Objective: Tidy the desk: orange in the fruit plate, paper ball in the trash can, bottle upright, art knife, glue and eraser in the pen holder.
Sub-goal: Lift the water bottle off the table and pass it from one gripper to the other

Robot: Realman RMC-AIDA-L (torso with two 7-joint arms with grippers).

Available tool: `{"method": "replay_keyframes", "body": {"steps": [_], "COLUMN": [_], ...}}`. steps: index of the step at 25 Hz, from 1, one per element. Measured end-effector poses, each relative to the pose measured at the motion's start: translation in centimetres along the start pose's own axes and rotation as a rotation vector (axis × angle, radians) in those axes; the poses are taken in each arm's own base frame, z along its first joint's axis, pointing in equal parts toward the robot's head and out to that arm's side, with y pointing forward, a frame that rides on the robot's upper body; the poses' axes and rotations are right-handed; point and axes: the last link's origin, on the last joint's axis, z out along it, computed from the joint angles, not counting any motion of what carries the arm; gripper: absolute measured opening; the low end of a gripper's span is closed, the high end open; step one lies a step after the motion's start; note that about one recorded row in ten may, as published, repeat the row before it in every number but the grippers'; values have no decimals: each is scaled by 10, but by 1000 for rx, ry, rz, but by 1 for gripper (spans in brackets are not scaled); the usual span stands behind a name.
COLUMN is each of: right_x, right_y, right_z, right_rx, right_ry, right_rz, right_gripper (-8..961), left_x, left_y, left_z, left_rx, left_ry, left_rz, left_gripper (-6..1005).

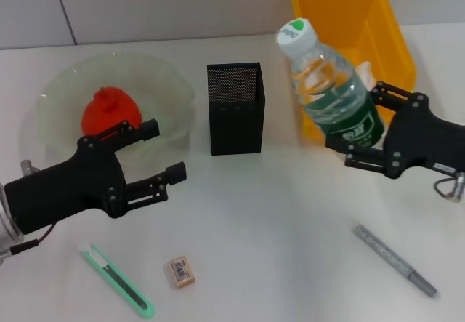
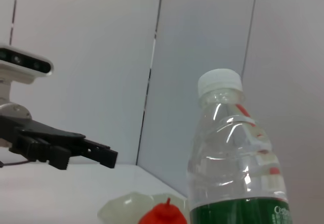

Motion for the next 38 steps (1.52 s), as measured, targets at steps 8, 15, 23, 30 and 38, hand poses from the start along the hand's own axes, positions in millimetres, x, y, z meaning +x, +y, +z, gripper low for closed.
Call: {"method": "replay_keyframes", "body": {"steps": [8,15,23,30,38], "right_x": [5,5,4,7,7], "right_y": [10,16,19,22,24], "right_z": [24,42,54,68,75], "right_rx": [-40,-76,-103,-129,-145], "right_ry": [-45,-60,-71,-51,-42], "right_rz": [6,9,11,-2,-4], "right_gripper": [763,763,763,763,763], "left_x": [3,6,14,17,21], "left_y": [-2,-3,-5,-4,-7], "left_z": [0,2,4,11,17], "left_rx": [20,27,30,5,8], "left_ry": [35,66,114,150,189], "left_rz": [4,-7,-10,-33,-59], "left_gripper": [840,841,841,841,841]}}
